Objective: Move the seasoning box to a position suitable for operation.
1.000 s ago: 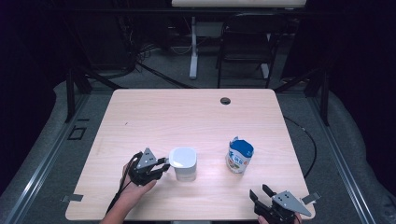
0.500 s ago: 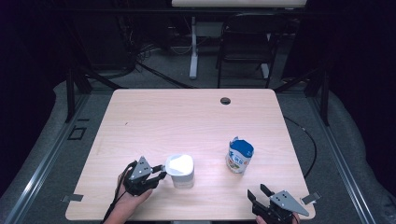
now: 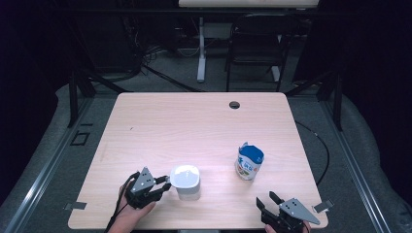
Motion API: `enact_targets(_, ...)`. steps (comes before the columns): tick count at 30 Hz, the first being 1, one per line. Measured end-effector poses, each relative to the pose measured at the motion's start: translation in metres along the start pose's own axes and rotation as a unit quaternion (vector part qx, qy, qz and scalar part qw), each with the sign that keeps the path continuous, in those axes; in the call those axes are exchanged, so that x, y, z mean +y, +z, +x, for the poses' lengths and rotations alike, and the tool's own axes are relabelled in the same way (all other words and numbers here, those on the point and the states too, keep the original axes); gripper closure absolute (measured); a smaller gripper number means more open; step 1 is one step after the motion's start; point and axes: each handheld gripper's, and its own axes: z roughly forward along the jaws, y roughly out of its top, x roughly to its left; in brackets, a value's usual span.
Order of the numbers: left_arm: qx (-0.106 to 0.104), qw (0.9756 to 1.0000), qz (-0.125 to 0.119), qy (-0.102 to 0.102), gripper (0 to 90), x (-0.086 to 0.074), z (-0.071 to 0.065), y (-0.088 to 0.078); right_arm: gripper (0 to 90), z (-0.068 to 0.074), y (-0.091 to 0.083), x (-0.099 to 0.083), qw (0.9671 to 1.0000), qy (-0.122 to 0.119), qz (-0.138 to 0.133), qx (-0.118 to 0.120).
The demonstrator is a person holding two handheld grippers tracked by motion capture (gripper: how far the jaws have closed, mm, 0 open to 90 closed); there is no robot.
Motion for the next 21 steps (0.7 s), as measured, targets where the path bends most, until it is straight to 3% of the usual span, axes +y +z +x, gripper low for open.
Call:
enact_targets(10,0.002,0.9999,-0.007,-0.007,69.4,-0.003,-0.001,-0.002,44.2,0.002,0.001,0.001,1.0,-0.005,-0.001,0.008)
enact_targets(16,0.005,0.999,-0.027,-0.036,60.8,-0.006,-0.001,-0.009,43.8,0.004,0.001,0.002,0.9999,-0.005,-0.002,0.012)
enact_targets(21,0.001,0.9987,-0.031,-0.04,58.1,-0.007,-0.001,-0.017,43.6,0.005,0.001,0.004,0.9999,-0.006,0.002,0.016)
